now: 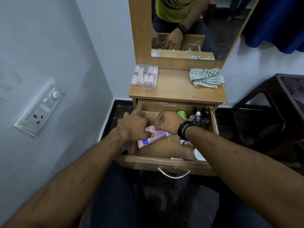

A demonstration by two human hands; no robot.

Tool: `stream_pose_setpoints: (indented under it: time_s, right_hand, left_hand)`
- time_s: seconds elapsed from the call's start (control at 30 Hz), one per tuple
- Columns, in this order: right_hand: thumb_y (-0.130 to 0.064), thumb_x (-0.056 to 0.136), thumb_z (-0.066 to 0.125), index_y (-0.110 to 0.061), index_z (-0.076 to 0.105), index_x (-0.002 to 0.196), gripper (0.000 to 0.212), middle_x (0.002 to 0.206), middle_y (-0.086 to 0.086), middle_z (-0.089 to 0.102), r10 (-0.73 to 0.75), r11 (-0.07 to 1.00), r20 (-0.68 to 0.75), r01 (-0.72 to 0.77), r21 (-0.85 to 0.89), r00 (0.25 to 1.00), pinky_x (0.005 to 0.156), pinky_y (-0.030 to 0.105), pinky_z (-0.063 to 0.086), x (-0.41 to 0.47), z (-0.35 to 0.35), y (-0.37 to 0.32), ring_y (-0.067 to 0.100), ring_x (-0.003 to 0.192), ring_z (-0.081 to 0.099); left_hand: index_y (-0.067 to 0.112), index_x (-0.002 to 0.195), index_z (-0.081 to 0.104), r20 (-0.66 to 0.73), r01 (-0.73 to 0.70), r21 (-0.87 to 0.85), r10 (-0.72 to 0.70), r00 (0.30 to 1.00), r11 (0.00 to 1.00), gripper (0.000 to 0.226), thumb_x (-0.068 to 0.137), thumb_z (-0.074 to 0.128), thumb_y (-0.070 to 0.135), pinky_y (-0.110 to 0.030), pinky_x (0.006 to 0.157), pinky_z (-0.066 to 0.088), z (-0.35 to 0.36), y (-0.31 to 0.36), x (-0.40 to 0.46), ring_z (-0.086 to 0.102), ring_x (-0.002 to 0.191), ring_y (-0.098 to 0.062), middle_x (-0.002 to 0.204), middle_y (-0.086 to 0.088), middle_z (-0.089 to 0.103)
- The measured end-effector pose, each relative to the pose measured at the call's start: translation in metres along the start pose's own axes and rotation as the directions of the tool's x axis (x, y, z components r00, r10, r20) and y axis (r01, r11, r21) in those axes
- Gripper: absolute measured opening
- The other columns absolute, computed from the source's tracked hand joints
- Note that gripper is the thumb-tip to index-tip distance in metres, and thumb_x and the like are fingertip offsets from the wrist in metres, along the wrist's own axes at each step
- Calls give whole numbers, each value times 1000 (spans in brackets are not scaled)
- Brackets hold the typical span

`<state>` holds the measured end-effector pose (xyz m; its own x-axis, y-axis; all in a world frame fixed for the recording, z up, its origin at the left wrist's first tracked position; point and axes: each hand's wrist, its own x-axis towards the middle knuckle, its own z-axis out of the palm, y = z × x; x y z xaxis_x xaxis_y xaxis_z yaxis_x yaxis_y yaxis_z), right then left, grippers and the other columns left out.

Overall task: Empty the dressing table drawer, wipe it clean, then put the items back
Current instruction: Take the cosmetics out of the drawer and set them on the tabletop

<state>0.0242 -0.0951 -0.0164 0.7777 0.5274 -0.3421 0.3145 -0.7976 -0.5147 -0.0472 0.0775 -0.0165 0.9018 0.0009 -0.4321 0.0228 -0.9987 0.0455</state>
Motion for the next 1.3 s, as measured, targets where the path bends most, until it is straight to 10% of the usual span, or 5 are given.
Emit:
stream_pose_setpoints:
  time_s: [0.4, 0.57, 0.73, 0.97, 1.3]
  right_hand:
    - [-48, 70, 78, -24, 56, 117, 58, 107, -4, 66, -220, 956, -104, 193, -221, 970, 82, 39, 52, -27, -22, 9, 21, 98, 61]
    - [-51, 79, 74, -22, 53, 128, 61, 111, -5, 61, -301, 952, -262, 271, -144, 917, 80, 31, 46, -32, -32, -14, 15, 96, 57]
    - [-32, 81, 79, -19, 57, 127, 53, 114, -2, 54, -145, 928, -393, 263, 264, 908, 81, 25, 48, -4, -52, -47, 16, 98, 58]
    - [-24, 79, 81, -21, 58, 131, 57, 113, -7, 67, -102, 829, -389, 295, 476, 916, 83, 28, 53, 27, -65, -75, 15, 98, 65]
    - [-22, 86, 76, -17, 46, 133, 56, 129, 3, 63, -123, 875, -396, 288, 390, 910, 96, 40, 55, 52, -53, -92, 22, 111, 64]
  left_hand:
    - [19, 99, 71, -346, -139, -492, -46, 937, 859, 13, 88, 70, 26, -27, 69, 48, -83, 13, -25, 61, 79, -14, 91, 2, 69]
    - [5, 96, 67, -315, -202, -888, -227, 922, 413, 9, 95, 60, 10, -30, 53, 58, -123, 5, -40, 67, 60, -22, 77, -13, 71]
    - [21, 119, 65, -364, -340, -930, -219, 905, 142, 44, 95, 58, 58, -38, 79, 59, -143, -14, -46, 75, 91, -18, 100, 0, 74]
    - [29, 142, 49, -393, -238, -783, -160, 905, 574, 59, 90, 73, 41, -42, 94, 54, -122, -40, -17, 61, 117, -16, 133, 3, 59]
    - [21, 144, 43, -433, -201, -775, -272, 859, 599, 59, 94, 71, 33, -33, 79, 57, -105, -50, 7, 62, 109, -19, 138, -2, 58]
